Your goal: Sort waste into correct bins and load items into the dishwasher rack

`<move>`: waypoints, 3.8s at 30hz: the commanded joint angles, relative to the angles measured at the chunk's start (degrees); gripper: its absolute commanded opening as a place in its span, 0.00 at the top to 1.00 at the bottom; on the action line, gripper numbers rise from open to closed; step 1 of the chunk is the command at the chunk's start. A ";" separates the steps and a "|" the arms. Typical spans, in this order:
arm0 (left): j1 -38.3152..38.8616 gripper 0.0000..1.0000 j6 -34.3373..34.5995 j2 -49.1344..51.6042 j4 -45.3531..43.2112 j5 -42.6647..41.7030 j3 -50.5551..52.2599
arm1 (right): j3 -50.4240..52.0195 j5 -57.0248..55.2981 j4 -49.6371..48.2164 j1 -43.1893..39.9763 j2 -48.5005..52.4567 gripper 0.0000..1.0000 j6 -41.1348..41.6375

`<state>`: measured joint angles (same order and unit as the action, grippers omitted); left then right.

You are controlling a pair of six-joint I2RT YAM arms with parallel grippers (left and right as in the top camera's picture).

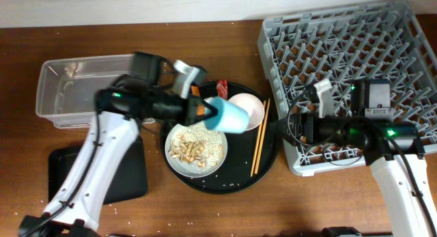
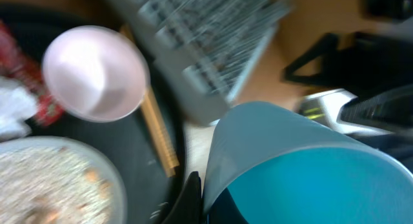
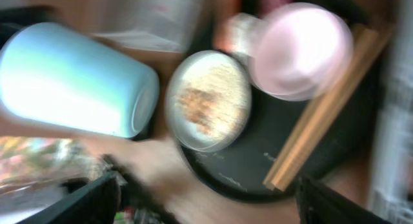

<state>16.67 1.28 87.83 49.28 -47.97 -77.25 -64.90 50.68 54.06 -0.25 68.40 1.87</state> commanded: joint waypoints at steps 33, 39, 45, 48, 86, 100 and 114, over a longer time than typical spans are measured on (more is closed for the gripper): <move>-7.45 1.00 -4.61 -0.70 -0.76 -40.74 -0.70 | -1.01 19.12 -39.12 20.81 -0.20 0.26 5.11; -7.48 0.62 -4.61 -0.70 -0.85 -40.74 -0.70 | -1.01 5.40 -35.89 20.68 -2.14 0.41 10.93; -10.99 0.00 -4.57 -0.70 -4.37 -32.72 -0.70 | -1.03 -21.73 -5.38 -6.34 -14.56 0.44 13.60; -10.93 0.00 -4.57 -0.70 -3.76 -31.47 -0.70 | -1.03 -43.04 3.56 -23.32 -9.40 0.44 13.66; -9.97 0.01 11.13 -30.80 20.63 51.19 -6.47 | -18.67 -48.59 0.42 20.11 45.62 0.96 20.94; -9.97 0.01 11.13 -30.80 20.72 51.23 -6.47 | -23.41 -105.15 -9.55 6.86 20.90 0.96 14.91; -9.97 0.01 11.10 -30.80 21.64 51.23 -6.47 | -23.41 -118.49 -21.33 2.97 48.46 0.96 3.87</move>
<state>6.94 12.05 57.21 70.91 2.44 -83.26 -88.51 -67.42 32.69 0.45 115.50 6.00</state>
